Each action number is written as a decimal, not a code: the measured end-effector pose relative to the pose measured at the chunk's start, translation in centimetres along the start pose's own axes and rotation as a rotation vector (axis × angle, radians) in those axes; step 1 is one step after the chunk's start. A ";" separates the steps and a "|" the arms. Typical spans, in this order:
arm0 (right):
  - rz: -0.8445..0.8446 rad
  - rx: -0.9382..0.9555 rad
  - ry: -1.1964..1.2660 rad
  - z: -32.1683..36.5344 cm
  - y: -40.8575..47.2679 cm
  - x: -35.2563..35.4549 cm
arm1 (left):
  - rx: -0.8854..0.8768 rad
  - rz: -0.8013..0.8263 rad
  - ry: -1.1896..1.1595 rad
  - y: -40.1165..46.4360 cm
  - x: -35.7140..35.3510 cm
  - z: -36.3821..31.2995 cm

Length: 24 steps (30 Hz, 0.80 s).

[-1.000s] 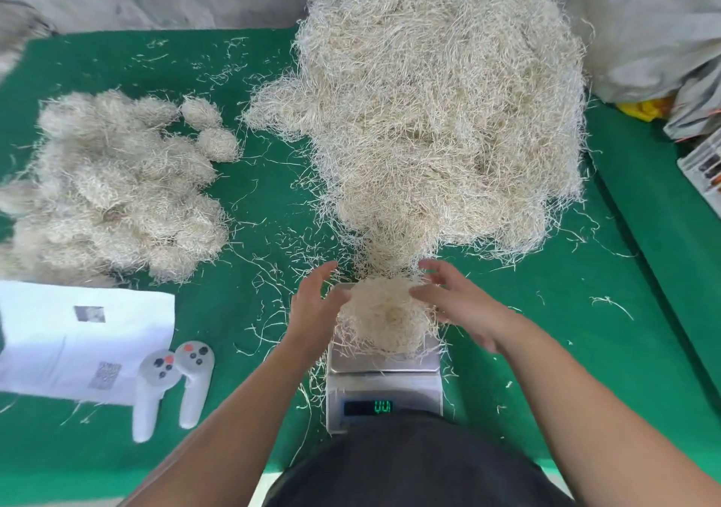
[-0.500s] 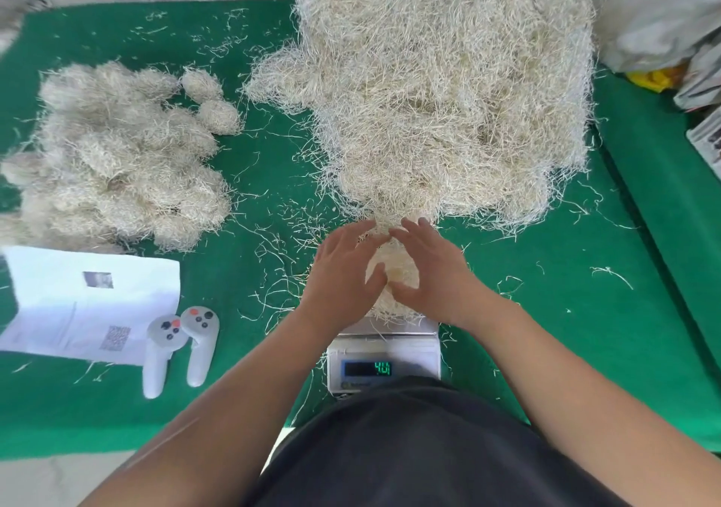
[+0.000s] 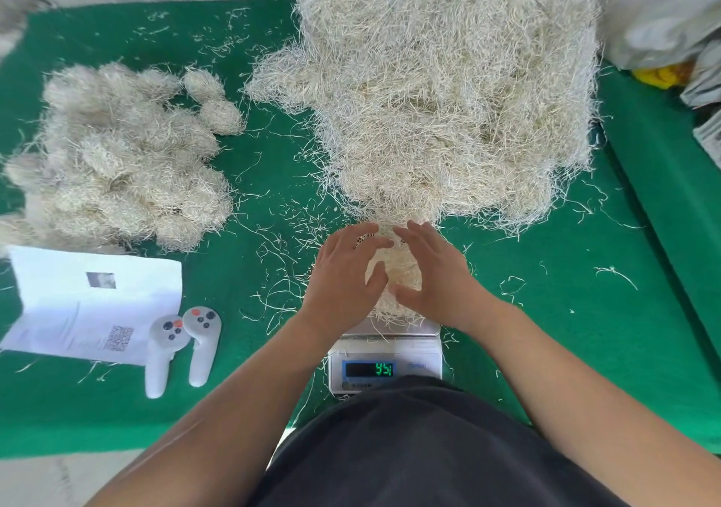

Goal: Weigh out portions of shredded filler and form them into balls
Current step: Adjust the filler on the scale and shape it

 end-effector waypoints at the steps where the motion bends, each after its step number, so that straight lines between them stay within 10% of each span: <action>1: 0.000 -0.006 0.006 0.1 0.0 0.0 | 0.003 0.004 -0.005 0.0 0.0 0.0; 14: -0.065 -0.195 0.071 -0.9 1.6 1.0 | 0.144 -0.072 -0.220 0.2 -0.1 1.1; 20: -0.110 -0.416 0.466 -3.1 6.9 2.5 | 0.233 -0.180 -0.428 1.5 0.5 1.6; 24: 0.142 -0.605 0.416 -4.6 10.9 1.8 | 0.265 -0.182 -0.447 2.7 0.9 2.1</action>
Point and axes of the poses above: each hand's wrist, its own y-axis towards the middle knuckle, its own x-axis out of the back of the hand, z = x × y, the point moved 1 cm from there along y, towards the middle knuckle, and after that the axes turned 7 degrees about z, right-handed, at the moved point
